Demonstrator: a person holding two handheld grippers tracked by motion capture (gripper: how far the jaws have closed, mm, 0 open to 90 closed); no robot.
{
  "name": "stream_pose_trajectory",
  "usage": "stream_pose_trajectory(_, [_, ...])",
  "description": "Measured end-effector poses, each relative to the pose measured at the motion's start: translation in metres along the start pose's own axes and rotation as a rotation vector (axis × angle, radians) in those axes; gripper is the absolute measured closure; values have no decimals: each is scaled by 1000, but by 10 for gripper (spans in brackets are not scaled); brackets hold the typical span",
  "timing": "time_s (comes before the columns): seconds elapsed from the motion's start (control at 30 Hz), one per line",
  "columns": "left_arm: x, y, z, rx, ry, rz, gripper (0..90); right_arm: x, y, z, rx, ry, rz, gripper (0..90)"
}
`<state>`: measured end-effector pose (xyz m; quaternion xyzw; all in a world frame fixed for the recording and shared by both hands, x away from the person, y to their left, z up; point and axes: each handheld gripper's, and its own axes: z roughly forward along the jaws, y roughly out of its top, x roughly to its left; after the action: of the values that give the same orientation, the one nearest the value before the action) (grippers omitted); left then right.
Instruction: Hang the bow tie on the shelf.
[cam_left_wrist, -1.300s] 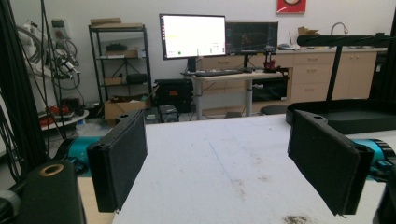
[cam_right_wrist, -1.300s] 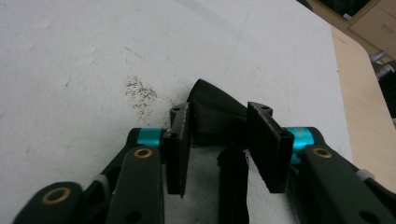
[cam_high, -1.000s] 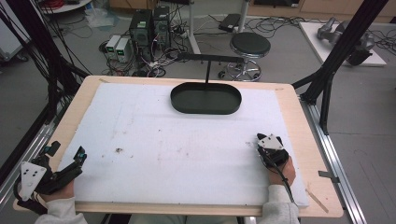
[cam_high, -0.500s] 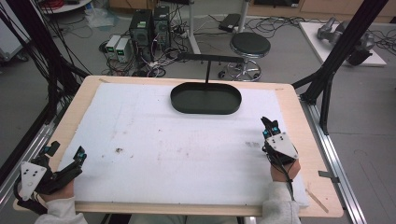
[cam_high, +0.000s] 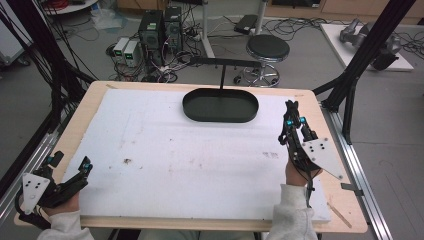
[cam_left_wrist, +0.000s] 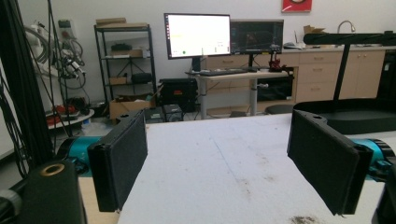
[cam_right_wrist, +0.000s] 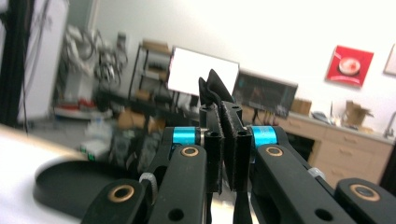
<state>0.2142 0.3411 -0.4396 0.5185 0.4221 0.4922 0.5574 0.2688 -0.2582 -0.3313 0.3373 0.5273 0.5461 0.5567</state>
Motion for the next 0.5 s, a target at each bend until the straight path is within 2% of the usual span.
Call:
stream_pose_trajectory(0.1, [0,0,0,0,0,0,202,5,7,8,-44,9,26,880])
stream_pose_trajectory(0.27, [1,-1,2,2,3,-4,202,13,13,32,-58,24,70,881])
stream_pose_trajectory(0.43, [1,-1,1,2,7,-2,202,21,22,58,-78,25,76,880])
stream_pose_trajectory(0.5, [1,-1,1,1,6,-3,202,21,24,69,-77,39,111,880])
